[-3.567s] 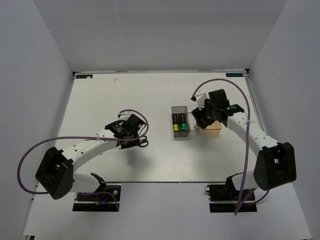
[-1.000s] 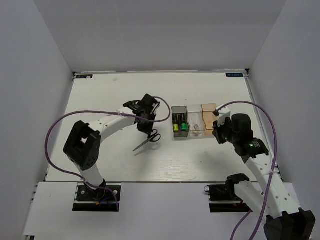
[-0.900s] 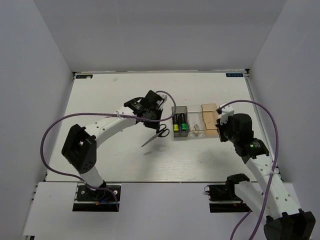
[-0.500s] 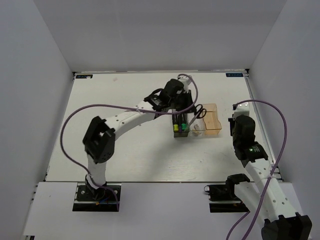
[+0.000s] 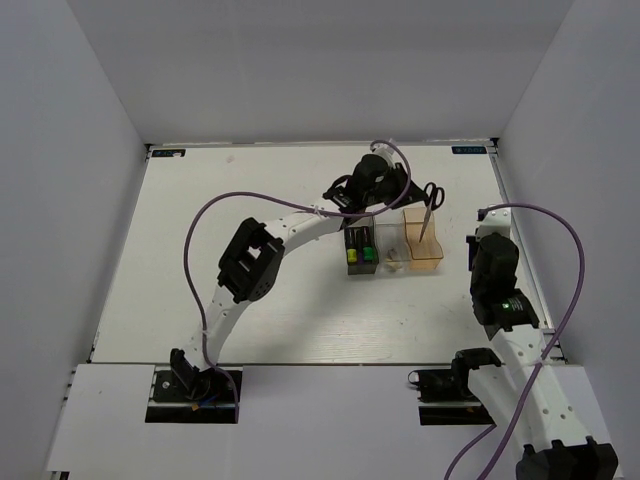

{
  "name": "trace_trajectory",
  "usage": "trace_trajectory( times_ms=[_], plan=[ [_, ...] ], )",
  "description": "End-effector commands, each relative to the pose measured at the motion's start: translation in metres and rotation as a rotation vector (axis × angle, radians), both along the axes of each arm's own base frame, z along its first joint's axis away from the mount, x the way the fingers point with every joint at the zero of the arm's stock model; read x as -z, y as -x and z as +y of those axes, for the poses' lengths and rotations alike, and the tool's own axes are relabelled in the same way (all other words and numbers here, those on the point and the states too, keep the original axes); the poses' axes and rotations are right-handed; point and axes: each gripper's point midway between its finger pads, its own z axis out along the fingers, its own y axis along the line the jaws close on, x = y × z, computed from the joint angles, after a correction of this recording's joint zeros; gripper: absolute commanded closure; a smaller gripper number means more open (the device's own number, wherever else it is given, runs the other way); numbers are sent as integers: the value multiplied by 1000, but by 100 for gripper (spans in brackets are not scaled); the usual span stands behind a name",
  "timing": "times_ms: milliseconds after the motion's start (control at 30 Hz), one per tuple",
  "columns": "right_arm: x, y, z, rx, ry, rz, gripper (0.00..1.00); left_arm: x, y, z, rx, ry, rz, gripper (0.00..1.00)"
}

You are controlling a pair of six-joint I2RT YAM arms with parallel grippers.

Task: Sort the stationery into containers
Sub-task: Place the scissors in the storage box.

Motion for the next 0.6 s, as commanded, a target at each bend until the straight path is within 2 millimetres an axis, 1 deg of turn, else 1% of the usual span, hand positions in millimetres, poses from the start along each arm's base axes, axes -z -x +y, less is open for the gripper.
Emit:
trace_trajectory(
  times_ms=[0,33,67,167,267,300,367,400,433,467,500,533,567],
  plan=[
    [-8,-4,-1,15,-27,-63,89,-39,-17,-4,-50,143,-21,100],
    [-6,-4,1,3,-30,-58,89,-36,-20,-4,-59,145,-20,100],
    [-7,-6,1,0,-33,-68,89,-30,-20,-6,-63,144,-8,100],
    [-7,-4,1,-1,-37,-63,89,-21,-24,-7,-71,137,1,100],
    [-5,-3,1,-6,-42,-60,88,-5,-21,-6,-71,113,22,98],
    [-5,-3,1,-6,-41,-59,88,-4,-22,-5,-75,111,28,90],
    [-5,-3,1,-6,-43,-57,88,4,-20,-3,-80,100,45,83],
    [-4,-3,1,-8,-43,-57,88,7,-20,-2,-83,91,48,74],
    [-5,-3,2,-9,-48,-59,88,7,-19,-2,-81,88,55,67],
    [-5,-3,1,-8,-52,-62,86,8,-19,-1,-83,82,60,65],
    [-6,-3,1,-8,-53,-64,86,9,-18,0,-82,78,64,65],
    [-5,-3,1,-7,-57,-60,85,10,-17,-1,-74,73,68,61],
    [-5,-2,1,-11,-55,-61,85,10,-16,-1,-76,70,72,59]
  ],
)
